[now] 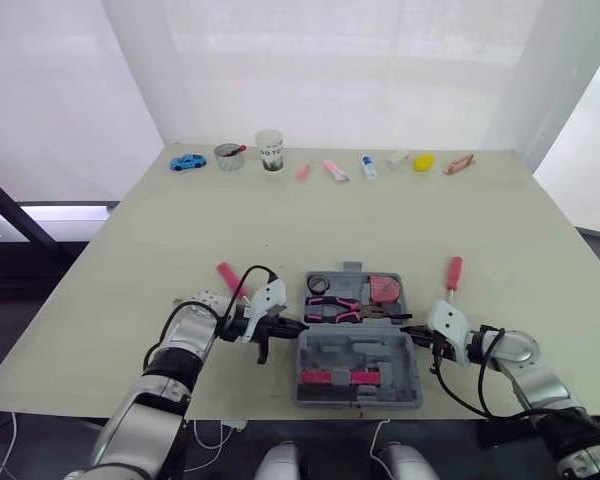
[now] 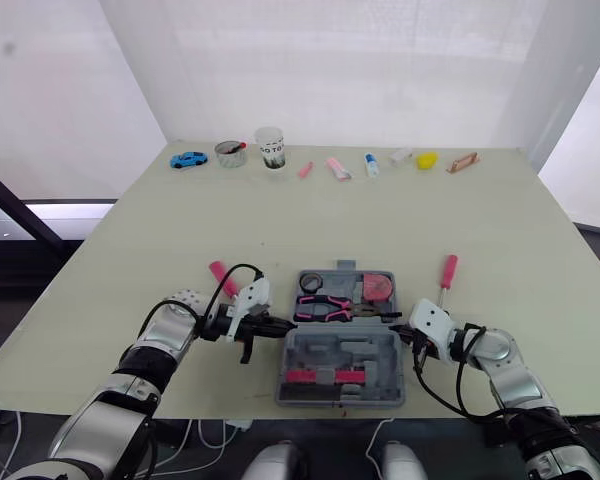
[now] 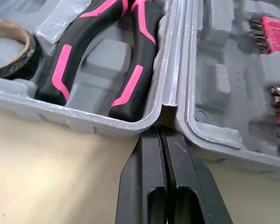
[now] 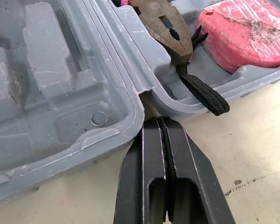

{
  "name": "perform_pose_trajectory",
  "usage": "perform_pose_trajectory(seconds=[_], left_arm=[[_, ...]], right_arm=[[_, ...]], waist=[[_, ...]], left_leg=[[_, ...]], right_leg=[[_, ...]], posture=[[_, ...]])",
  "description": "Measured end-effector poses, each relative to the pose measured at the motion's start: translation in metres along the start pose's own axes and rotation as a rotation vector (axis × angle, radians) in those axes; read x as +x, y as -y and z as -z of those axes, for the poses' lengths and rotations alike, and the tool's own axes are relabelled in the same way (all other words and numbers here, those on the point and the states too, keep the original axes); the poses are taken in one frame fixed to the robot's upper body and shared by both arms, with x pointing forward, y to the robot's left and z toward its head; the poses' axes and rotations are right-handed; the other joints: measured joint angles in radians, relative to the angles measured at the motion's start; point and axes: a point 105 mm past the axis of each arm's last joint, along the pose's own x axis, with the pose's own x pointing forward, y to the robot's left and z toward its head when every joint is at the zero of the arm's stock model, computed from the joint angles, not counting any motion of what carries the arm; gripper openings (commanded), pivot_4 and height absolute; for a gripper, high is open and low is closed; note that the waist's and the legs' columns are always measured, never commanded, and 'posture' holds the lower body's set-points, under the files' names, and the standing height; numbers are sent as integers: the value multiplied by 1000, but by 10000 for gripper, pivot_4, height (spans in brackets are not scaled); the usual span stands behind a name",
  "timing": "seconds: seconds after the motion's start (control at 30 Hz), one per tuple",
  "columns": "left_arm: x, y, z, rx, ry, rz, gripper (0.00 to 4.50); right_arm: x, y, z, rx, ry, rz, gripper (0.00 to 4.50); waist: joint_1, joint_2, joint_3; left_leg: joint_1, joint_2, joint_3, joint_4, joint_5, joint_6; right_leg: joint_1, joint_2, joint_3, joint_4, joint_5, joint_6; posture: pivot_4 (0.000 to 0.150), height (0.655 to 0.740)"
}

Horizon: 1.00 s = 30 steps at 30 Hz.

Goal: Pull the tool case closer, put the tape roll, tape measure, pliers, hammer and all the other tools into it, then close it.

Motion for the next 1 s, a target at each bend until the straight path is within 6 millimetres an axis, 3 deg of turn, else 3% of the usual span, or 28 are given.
perform_pose_trajectory(seconds=[0.43, 1.0], left_arm=[[1, -1, -3, -78, -7, -108, 558], [6, -1, -6, -105, 2, -125, 558]], right_arm=[[5, 1, -2, 12, 9, 31, 0], [5, 8, -2, 17, 9, 73, 0]], waist=[[0, 0, 0], [2, 0, 0]], left_leg=[[1, 0, 0, 0, 0, 0], [0, 0, 0, 0, 0, 0]], right_leg=[[0, 0, 0, 1, 0, 0], [0, 0, 0, 0, 0, 0]], posture=[[1500, 7400], [1500, 7400]])
